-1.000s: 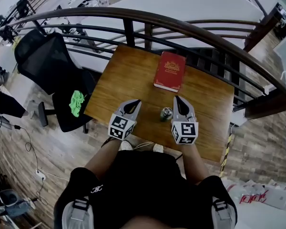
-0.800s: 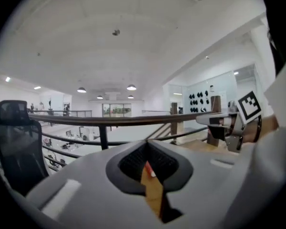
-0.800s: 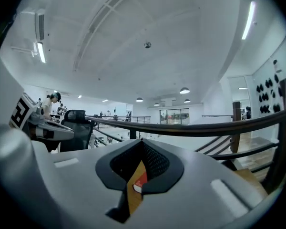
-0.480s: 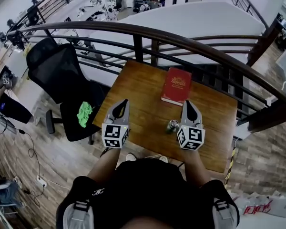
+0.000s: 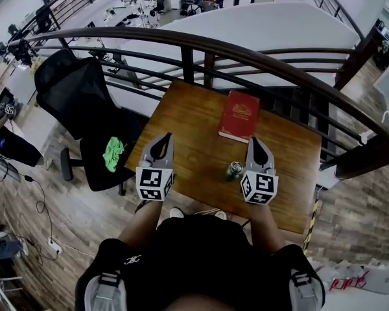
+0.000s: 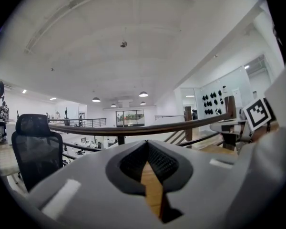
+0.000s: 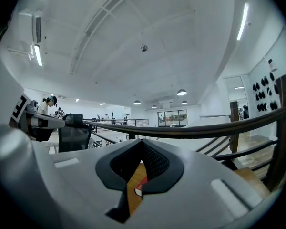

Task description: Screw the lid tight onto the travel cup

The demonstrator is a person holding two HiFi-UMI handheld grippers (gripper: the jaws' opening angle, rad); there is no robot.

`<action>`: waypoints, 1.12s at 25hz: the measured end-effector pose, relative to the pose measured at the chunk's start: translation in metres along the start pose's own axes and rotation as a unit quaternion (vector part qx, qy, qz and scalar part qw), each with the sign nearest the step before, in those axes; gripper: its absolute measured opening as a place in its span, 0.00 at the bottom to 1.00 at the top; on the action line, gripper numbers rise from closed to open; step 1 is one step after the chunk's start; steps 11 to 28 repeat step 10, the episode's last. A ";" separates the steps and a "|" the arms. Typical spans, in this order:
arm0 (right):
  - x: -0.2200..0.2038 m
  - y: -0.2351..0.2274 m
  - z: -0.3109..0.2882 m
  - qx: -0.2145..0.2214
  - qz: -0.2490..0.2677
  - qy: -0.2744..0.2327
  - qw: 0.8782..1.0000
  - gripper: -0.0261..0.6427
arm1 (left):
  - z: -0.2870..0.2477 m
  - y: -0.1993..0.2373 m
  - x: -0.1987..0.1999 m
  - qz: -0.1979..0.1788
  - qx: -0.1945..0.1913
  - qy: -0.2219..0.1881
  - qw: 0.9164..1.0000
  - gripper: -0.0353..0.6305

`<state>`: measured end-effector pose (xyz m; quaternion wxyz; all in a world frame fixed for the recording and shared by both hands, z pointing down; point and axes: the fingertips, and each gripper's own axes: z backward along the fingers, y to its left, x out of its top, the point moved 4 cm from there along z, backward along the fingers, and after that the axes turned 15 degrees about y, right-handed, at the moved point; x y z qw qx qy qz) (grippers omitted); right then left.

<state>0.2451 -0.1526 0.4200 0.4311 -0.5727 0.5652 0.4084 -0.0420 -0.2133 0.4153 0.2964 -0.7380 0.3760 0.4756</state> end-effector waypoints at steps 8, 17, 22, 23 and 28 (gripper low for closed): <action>-0.004 0.002 -0.001 0.003 0.005 0.007 1.000 0.04 | 0.000 0.000 0.006 0.002 -0.004 -0.006 1.000 0.13; -0.005 0.003 -0.001 0.007 0.006 0.009 1.000 0.04 | 0.000 0.000 0.004 0.002 -0.003 -0.005 1.000 0.13; -0.005 0.003 -0.001 0.007 0.006 0.009 1.000 0.04 | 0.000 0.000 0.004 0.002 -0.003 -0.005 1.000 0.13; -0.005 0.003 -0.001 0.007 0.006 0.009 1.000 0.04 | 0.000 0.000 0.004 0.002 -0.003 -0.005 1.000 0.13; -0.005 0.003 -0.001 0.007 0.006 0.009 1.000 0.04 | 0.000 0.000 0.004 0.002 -0.003 -0.005 1.000 0.13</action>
